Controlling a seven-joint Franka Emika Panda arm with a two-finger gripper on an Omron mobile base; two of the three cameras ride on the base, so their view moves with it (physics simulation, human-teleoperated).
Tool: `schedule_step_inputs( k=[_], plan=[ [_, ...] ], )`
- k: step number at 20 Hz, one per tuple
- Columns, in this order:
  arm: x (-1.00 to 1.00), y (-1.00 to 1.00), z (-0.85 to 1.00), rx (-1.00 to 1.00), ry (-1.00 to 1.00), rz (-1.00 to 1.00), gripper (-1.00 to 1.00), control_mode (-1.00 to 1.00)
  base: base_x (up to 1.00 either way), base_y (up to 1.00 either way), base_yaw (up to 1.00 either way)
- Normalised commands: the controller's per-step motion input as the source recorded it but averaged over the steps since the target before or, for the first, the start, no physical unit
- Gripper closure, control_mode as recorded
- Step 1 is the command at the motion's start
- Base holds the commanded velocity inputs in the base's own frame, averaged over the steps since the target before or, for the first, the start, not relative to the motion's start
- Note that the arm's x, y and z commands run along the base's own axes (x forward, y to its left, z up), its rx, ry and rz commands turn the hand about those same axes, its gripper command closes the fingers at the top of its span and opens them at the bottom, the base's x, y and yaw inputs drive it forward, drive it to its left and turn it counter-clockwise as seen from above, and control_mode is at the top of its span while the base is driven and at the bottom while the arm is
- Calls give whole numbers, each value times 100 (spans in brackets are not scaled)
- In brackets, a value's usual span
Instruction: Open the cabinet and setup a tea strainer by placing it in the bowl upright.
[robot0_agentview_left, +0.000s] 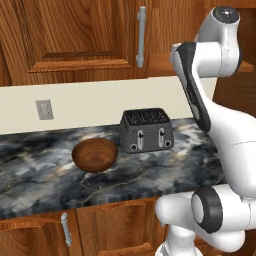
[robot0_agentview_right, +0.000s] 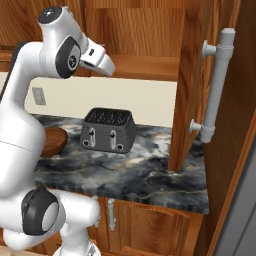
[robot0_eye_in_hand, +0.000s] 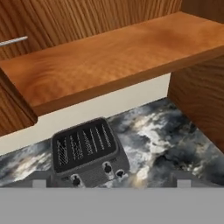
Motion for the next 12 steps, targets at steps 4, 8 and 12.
schedule_step_inputs(
  k=[4,8,12],
  plan=[
    [2,64,29,-2,-29,5,-100,-100,0,0,0],
    [0,71,51,-7,-26,16,-100,-100,0,0,0],
    [1,75,9,-23,-3,20,-100,-100,0,0,0]
  ],
)
